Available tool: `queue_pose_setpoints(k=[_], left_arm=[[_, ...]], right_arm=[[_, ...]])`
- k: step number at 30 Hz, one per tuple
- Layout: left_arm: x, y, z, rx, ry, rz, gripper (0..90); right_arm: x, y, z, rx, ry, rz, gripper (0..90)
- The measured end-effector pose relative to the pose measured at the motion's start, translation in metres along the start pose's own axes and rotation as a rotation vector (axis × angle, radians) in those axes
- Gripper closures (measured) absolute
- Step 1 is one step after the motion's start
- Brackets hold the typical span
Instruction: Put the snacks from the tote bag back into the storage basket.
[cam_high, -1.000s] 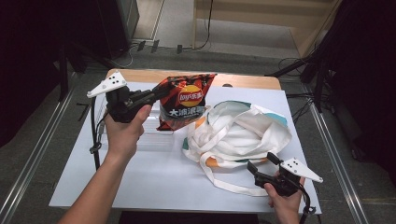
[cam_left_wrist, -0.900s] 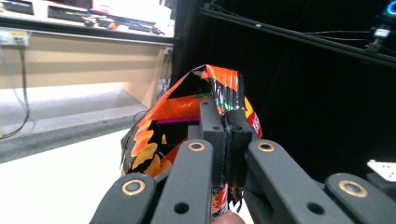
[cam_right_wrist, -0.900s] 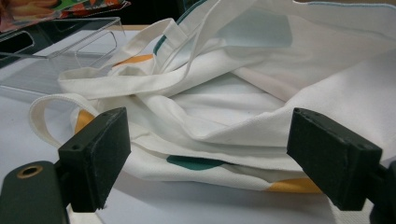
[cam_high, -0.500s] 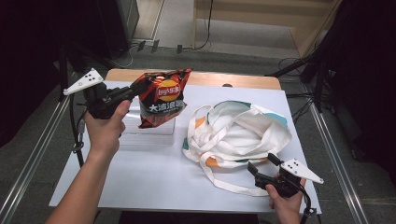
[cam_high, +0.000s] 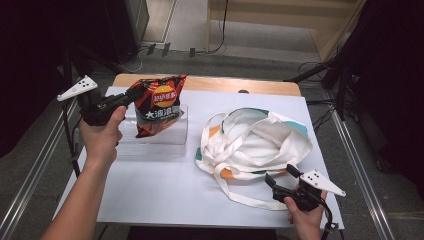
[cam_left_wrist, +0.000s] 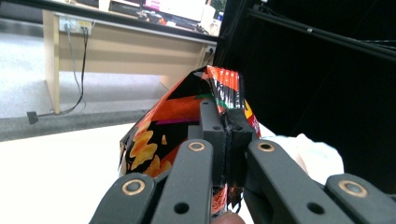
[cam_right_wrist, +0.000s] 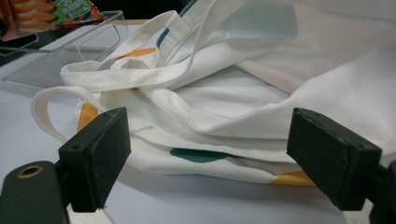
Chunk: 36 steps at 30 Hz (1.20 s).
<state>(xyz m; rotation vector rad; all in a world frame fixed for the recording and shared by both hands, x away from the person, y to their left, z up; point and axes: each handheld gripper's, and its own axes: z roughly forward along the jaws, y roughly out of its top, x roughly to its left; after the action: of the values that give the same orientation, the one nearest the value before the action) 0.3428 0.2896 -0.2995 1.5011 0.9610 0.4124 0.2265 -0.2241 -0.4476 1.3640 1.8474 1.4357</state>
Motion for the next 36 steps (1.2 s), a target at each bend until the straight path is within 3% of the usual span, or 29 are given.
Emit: queue_pose_setpoints(k=[9,11,12,17,20,24,26,27,29,32,36], left_arm=[[0.028,-0.040,0.012,0.084,0.018,-0.059,89.4],[0.035,-0.052,0.010,0.061,0.012,-0.097,87.9],[0.038,-0.057,0.008,0.054,0.021,-0.117,85.4],[0.041,-0.081,0.005,0.088,0.158,-0.150,50.2],[0.040,-0.097,0.006,0.117,0.187,-0.162,44.7],[0.035,-0.106,0.015,0.162,0.224,-0.153,49.9],[0.034,-0.106,0.020,0.179,0.245,-0.144,57.0],[0.034,-0.106,0.022,0.188,0.255,-0.143,60.8],[0.034,-0.105,0.023,0.198,0.263,-0.144,78.3],[0.036,-0.104,0.023,0.213,0.262,-0.132,88.4],[0.041,-0.101,0.018,0.233,0.218,-0.127,90.0]], right_arm=[[0.001,-0.001,0.002,0.010,-0.002,0.001,13.9],[0.000,-0.001,0.002,0.010,-0.003,0.001,13.9],[0.000,-0.001,0.002,0.012,-0.004,0.003,14.0],[0.000,-0.002,0.003,0.015,-0.007,0.007,14.0],[0.001,-0.002,0.003,0.018,-0.005,0.002,14.0],[0.002,-0.003,0.005,0.027,-0.003,0.001,14.0],[0.003,-0.004,0.006,0.029,-0.001,0.002,13.9],[0.003,-0.004,0.006,0.030,0.000,0.002,14.0],[0.003,-0.004,0.007,0.034,0.001,-0.001,14.0],[0.003,-0.005,0.008,0.038,0.000,0.000,14.0],[0.000,-0.005,0.007,0.038,-0.004,0.010,14.1]])
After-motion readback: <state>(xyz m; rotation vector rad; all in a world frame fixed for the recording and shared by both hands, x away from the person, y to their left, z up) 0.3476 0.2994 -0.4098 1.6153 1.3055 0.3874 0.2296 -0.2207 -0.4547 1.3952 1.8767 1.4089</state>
